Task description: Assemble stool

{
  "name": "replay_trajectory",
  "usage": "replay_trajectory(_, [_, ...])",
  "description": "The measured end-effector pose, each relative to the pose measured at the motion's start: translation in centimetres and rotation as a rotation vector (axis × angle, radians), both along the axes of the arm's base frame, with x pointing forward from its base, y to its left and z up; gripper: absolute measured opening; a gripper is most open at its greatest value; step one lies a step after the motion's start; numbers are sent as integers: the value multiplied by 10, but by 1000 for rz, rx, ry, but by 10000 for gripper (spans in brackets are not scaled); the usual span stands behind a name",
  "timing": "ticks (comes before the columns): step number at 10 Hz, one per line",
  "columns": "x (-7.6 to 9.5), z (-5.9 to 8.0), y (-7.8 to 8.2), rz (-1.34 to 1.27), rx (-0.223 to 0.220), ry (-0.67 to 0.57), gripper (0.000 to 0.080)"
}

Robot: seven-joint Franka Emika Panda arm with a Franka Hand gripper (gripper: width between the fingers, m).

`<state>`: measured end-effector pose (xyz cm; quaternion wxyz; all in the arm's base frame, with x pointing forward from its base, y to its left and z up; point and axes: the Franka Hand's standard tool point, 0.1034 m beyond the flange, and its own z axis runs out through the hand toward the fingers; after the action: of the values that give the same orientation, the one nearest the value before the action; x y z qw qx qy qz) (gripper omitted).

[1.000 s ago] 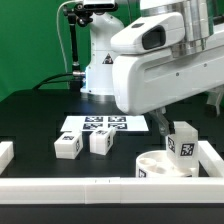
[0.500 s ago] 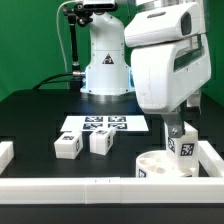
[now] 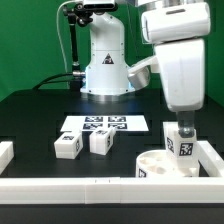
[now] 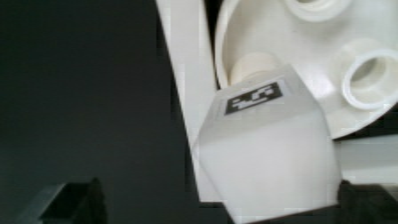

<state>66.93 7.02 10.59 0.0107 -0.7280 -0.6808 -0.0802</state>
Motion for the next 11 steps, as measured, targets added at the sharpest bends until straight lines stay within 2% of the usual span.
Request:
replay_trajectory(2, [1, 1, 4, 173, -34, -30, 649])
replay_trajectory(4, [3, 3, 4, 251, -49, -47, 649])
replay_trajectory(7, [4, 8, 5, 240, -50, -57, 649])
replay_trajectory(11, [0, 4, 4, 238, -51, -60, 649])
